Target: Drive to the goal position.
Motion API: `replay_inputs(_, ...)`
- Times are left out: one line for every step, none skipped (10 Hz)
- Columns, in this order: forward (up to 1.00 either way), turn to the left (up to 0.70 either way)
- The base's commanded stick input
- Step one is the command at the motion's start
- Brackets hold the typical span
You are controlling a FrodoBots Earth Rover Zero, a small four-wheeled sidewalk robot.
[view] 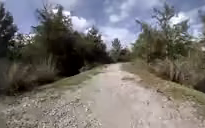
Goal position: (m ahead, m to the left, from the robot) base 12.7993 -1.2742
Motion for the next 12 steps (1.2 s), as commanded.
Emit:
replay_inputs(0.85,0.0)
replay_inputs(0.85,0.0)
replay_inputs(0.85,-0.06)
replay_inputs(0.85,-0.2)
replay_inputs(0.85,-0.34)
replay_inputs(0.85,-0.23)
replay_inputs(0.85,-0.07)
replay_inputs(0.85,0.0)
replay_inputs(0.85,0.0)
replay_inputs(0.85,0.0)
replay_inputs(0.85,0.0)
replay_inputs(0.85,0.0)
